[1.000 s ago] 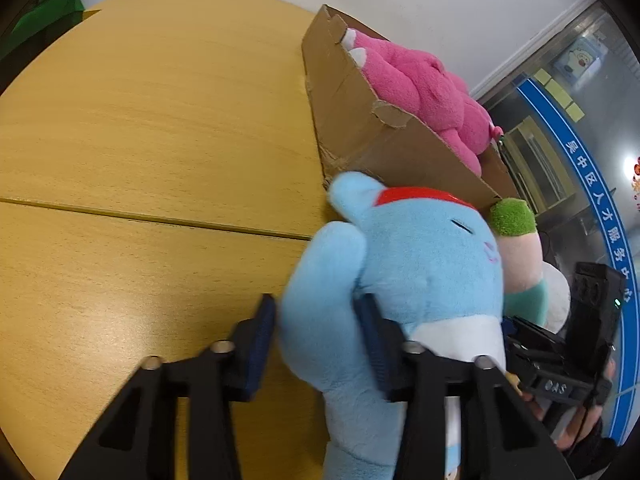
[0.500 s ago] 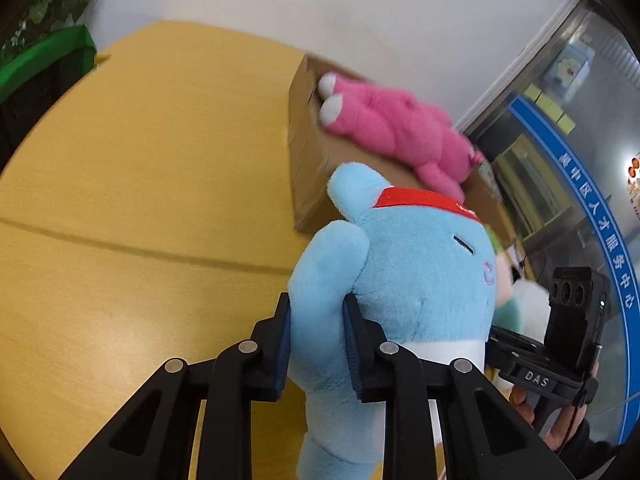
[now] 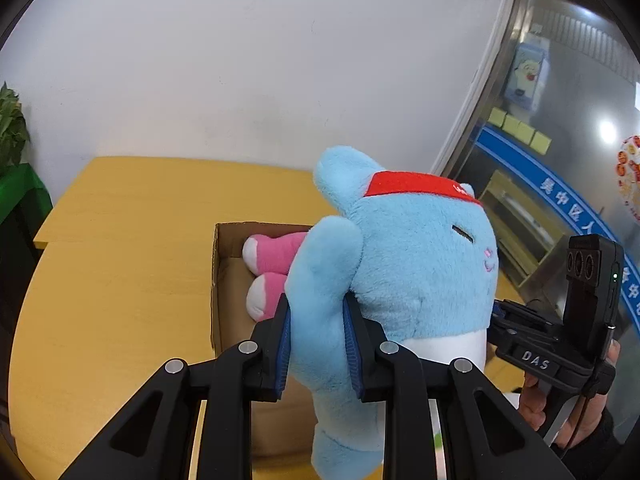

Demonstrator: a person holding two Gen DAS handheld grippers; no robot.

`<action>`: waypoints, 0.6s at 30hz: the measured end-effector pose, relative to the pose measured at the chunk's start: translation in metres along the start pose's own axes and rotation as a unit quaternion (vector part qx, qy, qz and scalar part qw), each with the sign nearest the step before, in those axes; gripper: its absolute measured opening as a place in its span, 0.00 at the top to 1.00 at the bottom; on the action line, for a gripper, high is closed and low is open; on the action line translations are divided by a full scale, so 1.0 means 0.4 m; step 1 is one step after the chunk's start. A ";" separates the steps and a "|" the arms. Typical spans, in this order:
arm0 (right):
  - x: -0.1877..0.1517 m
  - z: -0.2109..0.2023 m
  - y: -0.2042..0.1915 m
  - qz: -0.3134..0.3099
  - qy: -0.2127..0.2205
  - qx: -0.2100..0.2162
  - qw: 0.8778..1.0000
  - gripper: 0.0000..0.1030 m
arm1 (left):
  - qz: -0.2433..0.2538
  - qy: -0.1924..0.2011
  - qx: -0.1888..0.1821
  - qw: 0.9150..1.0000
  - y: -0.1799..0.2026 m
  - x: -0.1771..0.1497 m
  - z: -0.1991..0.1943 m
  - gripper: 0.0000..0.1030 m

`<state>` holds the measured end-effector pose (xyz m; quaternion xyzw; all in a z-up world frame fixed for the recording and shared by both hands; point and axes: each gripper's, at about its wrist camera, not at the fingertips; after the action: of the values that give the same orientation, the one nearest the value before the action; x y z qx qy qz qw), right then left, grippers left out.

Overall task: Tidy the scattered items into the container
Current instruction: 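Lift the light-blue plush with both grippers and lower it into the tray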

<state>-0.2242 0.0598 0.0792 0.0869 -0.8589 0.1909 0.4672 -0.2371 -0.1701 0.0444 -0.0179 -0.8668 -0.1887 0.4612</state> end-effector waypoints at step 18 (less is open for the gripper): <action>-0.229 0.414 0.090 0.056 -0.247 -0.023 0.967 0.63 | 0.022 -0.128 0.129 0.983 -0.108 -0.158 0.280 0.66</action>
<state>-0.3131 0.0223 -0.0875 0.0727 -0.9555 0.1691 0.2307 -0.2987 -0.1625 -0.0763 -0.0015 -0.9353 -0.0613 0.3486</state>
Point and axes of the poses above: each gripper's, at about its wrist camera, not at the fingertips, and z roughly the way its jaws point, y to its right, x to its top, and after that the axes turned 8 degrees about y, right-handed
